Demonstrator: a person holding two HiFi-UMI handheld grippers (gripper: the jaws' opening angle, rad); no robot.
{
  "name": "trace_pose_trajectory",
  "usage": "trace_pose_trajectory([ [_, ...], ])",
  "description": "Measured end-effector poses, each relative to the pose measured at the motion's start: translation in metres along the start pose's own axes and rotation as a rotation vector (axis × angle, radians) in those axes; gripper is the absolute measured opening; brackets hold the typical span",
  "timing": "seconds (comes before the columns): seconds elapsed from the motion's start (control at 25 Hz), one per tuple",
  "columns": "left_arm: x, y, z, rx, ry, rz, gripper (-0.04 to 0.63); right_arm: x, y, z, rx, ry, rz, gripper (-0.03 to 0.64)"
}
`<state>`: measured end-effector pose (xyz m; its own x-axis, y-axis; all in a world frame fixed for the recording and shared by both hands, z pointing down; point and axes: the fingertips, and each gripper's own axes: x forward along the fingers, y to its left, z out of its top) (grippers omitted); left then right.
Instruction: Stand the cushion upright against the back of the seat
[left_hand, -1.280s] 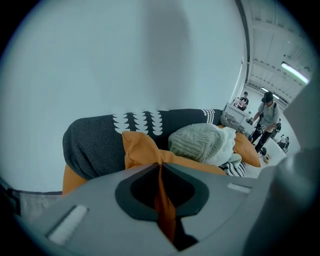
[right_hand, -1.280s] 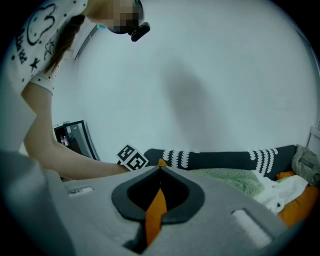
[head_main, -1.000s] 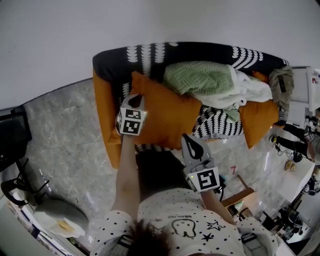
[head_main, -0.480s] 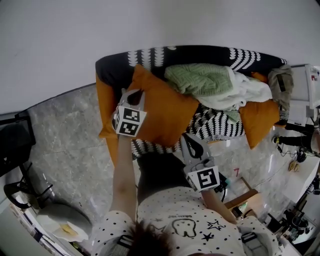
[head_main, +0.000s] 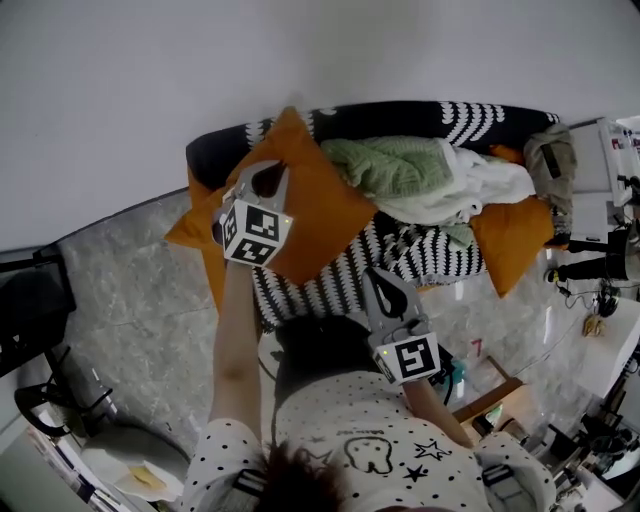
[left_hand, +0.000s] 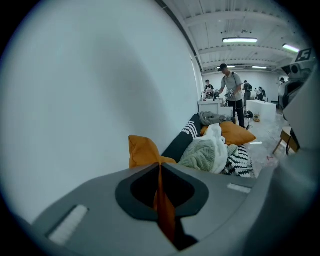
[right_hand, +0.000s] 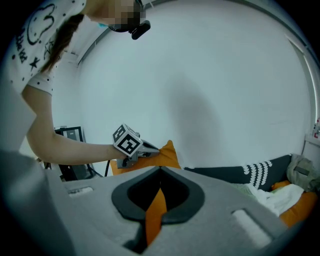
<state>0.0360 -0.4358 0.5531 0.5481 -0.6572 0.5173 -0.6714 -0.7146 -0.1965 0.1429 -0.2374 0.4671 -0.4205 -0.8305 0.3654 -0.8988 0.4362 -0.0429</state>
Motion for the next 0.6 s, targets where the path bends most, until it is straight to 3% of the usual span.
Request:
trace_pose_trajectory([
  [0.4, 0.06, 0.042, -0.037, 0.014, 0.048, 0.085, 0.012, -0.007, -0.016, -0.006, 0.016, 0.017, -0.05, -0.005],
  [0.6, 0.073, 0.053, -0.051, -0.007, 0.054, 0.089, 0.012, -0.008, -0.025, -0.008, 0.033, 0.03, -0.076, -0.005],
])
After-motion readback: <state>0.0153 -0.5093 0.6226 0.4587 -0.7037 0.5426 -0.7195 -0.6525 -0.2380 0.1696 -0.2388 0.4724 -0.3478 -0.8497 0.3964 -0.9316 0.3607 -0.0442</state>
